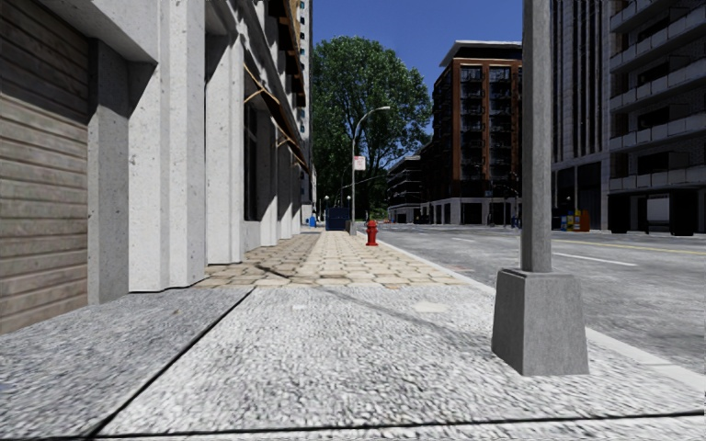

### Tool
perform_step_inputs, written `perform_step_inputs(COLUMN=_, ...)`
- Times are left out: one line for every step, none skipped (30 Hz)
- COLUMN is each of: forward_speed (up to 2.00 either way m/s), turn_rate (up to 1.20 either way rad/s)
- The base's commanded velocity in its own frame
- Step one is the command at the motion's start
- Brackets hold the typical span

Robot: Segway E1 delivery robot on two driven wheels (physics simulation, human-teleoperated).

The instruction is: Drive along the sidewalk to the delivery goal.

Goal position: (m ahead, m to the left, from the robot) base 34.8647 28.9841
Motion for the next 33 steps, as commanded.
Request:
perform_step_inputs(forward_speed=2.00, turn_rate=0.00)
perform_step_inputs(forward_speed=2.00, turn_rate=0.00)
perform_step_inputs(forward_speed=2.00, turn_rate=0.00)
perform_step_inputs(forward_speed=2.00, turn_rate=0.00)
perform_step_inputs(forward_speed=2.00, turn_rate=0.00)
perform_step_inputs(forward_speed=2.00, turn_rate=0.00)
perform_step_inputs(forward_speed=2.00, turn_rate=0.00)
perform_step_inputs(forward_speed=2.00, turn_rate=0.00)
perform_step_inputs(forward_speed=2.00, turn_rate=0.00)
perform_step_inputs(forward_speed=2.00, turn_rate=0.00)
perform_step_inputs(forward_speed=2.00, turn_rate=0.00)
perform_step_inputs(forward_speed=2.00, turn_rate=0.00)
perform_step_inputs(forward_speed=2.00, turn_rate=0.04)
perform_step_inputs(forward_speed=2.00, turn_rate=0.25)
perform_step_inputs(forward_speed=2.00, turn_rate=0.41)
perform_step_inputs(forward_speed=2.00, turn_rate=0.41)
perform_step_inputs(forward_speed=2.00, turn_rate=0.47)
perform_step_inputs(forward_speed=2.00, turn_rate=0.49)
perform_step_inputs(forward_speed=2.00, turn_rate=0.49)
perform_step_inputs(forward_speed=2.00, turn_rate=0.49)
perform_step_inputs(forward_speed=2.00, turn_rate=0.50)
perform_step_inputs(forward_speed=2.00, turn_rate=0.50)
perform_step_inputs(forward_speed=2.00, turn_rate=0.50)
perform_step_inputs(forward_speed=2.00, turn_rate=0.50)
perform_step_inputs(forward_speed=2.00, turn_rate=0.50)
perform_step_inputs(forward_speed=2.00, turn_rate=0.49)
perform_step_inputs(forward_speed=2.00, turn_rate=0.47)
perform_step_inputs(forward_speed=2.00, turn_rate=0.37)
perform_step_inputs(forward_speed=2.00, turn_rate=0.37)
perform_step_inputs(forward_speed=2.00, turn_rate=0.00)
perform_step_inputs(forward_speed=2.00, turn_rate=0.00)
perform_step_inputs(forward_speed=2.00, turn_rate=0.00)
perform_step_inputs(forward_speed=2.00, turn_rate=0.00)
